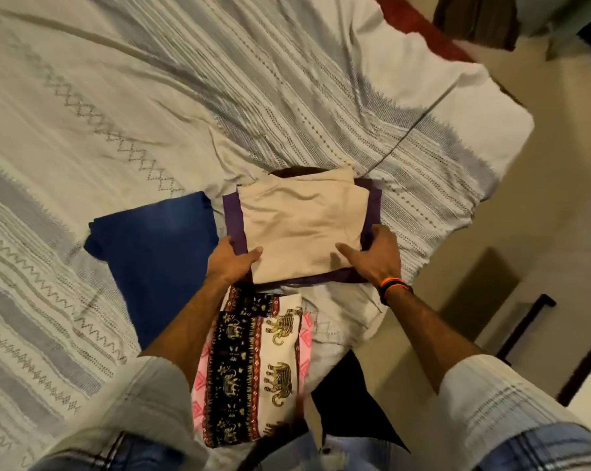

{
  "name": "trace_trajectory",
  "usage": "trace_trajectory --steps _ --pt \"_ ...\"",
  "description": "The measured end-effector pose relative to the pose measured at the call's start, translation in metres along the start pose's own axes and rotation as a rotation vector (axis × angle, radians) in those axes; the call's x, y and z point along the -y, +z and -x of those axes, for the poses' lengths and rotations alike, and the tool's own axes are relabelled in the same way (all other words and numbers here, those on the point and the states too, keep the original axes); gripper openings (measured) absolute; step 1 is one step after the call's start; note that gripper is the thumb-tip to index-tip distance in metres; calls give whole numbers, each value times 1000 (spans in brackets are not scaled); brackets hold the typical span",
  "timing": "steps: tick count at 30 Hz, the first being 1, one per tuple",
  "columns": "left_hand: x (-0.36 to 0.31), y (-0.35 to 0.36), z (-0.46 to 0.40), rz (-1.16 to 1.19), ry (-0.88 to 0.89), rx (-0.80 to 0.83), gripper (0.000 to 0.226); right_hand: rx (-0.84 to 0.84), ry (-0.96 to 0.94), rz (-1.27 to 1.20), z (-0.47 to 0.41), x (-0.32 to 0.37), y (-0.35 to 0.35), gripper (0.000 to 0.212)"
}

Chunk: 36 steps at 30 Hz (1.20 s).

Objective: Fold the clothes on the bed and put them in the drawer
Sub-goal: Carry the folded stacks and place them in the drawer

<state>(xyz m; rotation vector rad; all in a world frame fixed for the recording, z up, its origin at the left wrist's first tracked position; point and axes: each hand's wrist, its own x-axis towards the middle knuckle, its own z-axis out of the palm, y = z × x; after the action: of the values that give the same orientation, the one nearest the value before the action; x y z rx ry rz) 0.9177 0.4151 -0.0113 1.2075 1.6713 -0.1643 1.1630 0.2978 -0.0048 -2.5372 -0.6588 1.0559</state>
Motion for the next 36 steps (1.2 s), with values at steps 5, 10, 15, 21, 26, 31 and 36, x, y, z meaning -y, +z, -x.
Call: trace_trajectory --steps 5,10,15,21,26,31,36 --pt "3 7 -47 98 -176 -18 131 1 129 33 -54 4 11 125" --pt "12 24 -74 411 -287 -31 118 185 306 -145 -88 0 16 119" --pt "-1 38 -81 448 -344 75 82 321 333 -284 -105 0 22 99" --pt "17 45 -102 468 -409 200 105 412 263 -457 -103 10 22 45" --pt "-25 30 -62 521 -313 175 87 388 228 -525 -81 16 13 41" --pt "-32 20 -34 517 -260 140 77 362 164 -564 -52 21 4 52" --pt "-18 7 15 555 -97 179 85 294 78 -622 11 17 -21 38"
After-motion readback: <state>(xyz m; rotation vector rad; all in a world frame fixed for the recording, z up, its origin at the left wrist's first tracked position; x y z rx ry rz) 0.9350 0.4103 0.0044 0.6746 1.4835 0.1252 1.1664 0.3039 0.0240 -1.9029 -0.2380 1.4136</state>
